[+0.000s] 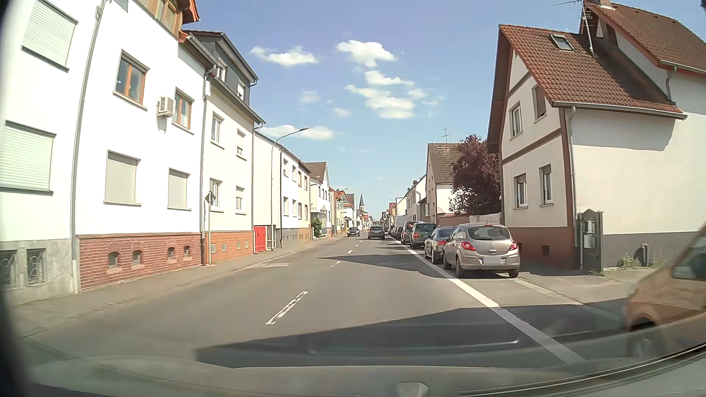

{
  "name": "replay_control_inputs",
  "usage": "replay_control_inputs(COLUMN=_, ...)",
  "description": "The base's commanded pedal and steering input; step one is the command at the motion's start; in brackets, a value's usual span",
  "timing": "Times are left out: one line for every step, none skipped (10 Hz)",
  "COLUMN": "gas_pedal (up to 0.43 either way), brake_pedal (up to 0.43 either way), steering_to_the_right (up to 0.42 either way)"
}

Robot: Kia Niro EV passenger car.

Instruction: Follow the waypoints while adhering to traffic rules and regulations

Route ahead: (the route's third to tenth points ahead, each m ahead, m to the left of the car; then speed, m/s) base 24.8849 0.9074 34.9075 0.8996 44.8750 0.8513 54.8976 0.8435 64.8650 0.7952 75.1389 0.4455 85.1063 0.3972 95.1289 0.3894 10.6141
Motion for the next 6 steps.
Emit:
replay_control_inputs(gas_pedal=0.028, brake_pedal=0.030, steering_to_the_right=-0.003)
replay_control_inputs(gas_pedal=0.028, brake_pedal=0.030, steering_to_the_right=-0.003)
replay_control_inputs(gas_pedal=0.028, brake_pedal=0.030, steering_to_the_right=-0.003)
replay_control_inputs(gas_pedal=0.028, brake_pedal=0.030, steering_to_the_right=-0.003)
replay_control_inputs(gas_pedal=0.028, brake_pedal=0.030, steering_to_the_right=-0.002)
replay_control_inputs(gas_pedal=0.028, brake_pedal=0.030, steering_to_the_right=-0.002)
